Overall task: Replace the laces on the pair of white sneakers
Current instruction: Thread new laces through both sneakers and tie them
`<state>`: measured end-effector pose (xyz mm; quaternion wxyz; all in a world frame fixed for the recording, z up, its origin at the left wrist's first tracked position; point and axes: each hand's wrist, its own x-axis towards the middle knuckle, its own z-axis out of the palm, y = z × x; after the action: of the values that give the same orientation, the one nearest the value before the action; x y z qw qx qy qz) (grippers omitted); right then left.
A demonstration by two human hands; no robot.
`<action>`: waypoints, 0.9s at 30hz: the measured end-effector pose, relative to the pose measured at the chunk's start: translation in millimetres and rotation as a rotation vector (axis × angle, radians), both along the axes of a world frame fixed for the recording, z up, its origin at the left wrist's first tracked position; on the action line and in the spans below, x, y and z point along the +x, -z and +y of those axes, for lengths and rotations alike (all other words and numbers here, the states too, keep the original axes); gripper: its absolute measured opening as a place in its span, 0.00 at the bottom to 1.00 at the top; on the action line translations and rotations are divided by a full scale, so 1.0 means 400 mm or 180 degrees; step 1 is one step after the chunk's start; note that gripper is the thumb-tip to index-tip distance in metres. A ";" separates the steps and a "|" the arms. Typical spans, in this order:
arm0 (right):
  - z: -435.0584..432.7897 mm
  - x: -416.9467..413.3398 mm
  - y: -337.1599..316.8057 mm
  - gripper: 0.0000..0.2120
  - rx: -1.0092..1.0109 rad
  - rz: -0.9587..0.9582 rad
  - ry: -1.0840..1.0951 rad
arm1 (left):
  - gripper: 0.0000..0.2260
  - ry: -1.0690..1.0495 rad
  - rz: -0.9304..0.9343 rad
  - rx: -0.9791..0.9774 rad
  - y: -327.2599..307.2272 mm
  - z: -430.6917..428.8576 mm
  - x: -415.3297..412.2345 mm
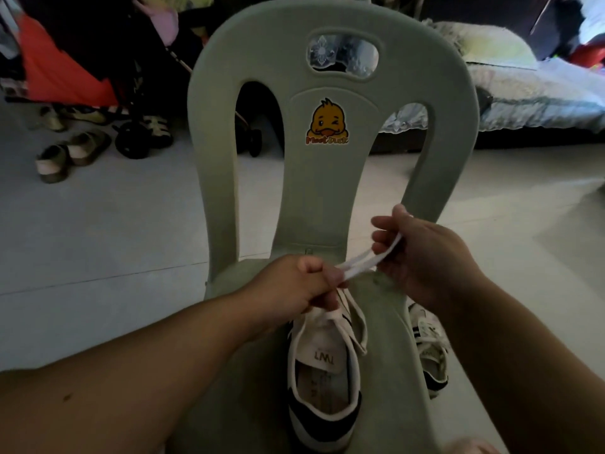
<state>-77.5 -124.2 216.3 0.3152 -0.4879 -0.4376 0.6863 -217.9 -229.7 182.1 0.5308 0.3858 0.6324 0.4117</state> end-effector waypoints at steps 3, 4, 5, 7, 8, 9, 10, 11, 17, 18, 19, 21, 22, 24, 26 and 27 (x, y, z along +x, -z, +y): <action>0.028 0.047 0.002 0.17 -0.0125 0.0096 0.0297 | 0.07 0.0026 0.0204 -0.0115 0.001 -0.005 -0.024; 0.034 0.059 0.005 0.17 -0.0145 0.0071 0.0361 | 0.07 0.0002 0.0227 -0.0144 0.002 -0.006 -0.031; 0.041 0.071 0.009 0.17 -0.0149 -0.0019 0.0388 | 0.06 -0.0032 0.0219 -0.0154 0.003 -0.008 -0.038; 0.042 0.089 0.014 0.16 -0.0076 -0.0499 0.0217 | 0.06 -0.0093 0.0220 -0.0135 0.004 -0.009 -0.047; 0.037 0.095 0.019 0.17 0.0121 -0.1159 -0.0100 | 0.07 -0.0099 0.0256 -0.0105 0.004 -0.008 -0.048; 0.029 0.098 0.025 0.19 0.0405 -0.2024 -0.0543 | 0.07 -0.0091 0.0322 -0.0059 0.004 -0.008 -0.048; 0.017 0.092 0.031 0.22 0.0753 -0.2855 -0.0934 | 0.06 -0.0077 0.0412 0.0002 0.005 -0.007 -0.045; 0.003 0.083 0.037 0.23 0.1198 -0.3425 -0.1182 | 0.05 -0.0066 0.0507 0.0071 0.006 -0.005 -0.041; -0.097 -0.024 0.049 0.13 0.2091 -0.1599 -0.2609 | 0.04 -0.0131 0.0878 0.0498 0.009 0.013 -0.023; -0.101 -0.033 0.059 0.09 0.2112 -0.1562 -0.2564 | 0.05 -0.0221 0.0877 0.0508 0.010 0.015 -0.026; -0.096 -0.039 0.070 0.07 0.2164 -0.1643 -0.2424 | 0.04 -0.0342 0.0837 0.0496 0.011 0.017 -0.031; -0.073 -0.049 0.088 0.09 0.2247 -0.1999 -0.2131 | 0.04 -0.0648 0.0643 0.0398 0.012 0.022 -0.044; -0.058 -0.050 0.094 0.10 0.2220 -0.2186 -0.2002 | 0.04 -0.0778 0.0547 0.0292 0.013 0.022 -0.050; -0.026 -0.052 0.114 0.10 0.2113 -0.2506 -0.1906 | 0.03 -0.0782 0.0674 -0.0008 0.019 0.021 -0.064; -0.010 -0.057 0.143 0.11 0.1982 -0.2801 -0.2126 | 0.02 -0.0426 0.1047 -0.0386 0.034 0.014 -0.067; -0.008 -0.062 0.159 0.11 0.1949 -0.2877 -0.2252 | 0.03 -0.0187 0.1243 -0.0574 0.044 0.009 -0.062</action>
<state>-102.3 -127.5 152.7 -0.0202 -0.4430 -0.8372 0.3201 -242.5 -226.2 164.7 0.4183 0.3907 0.7684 0.2862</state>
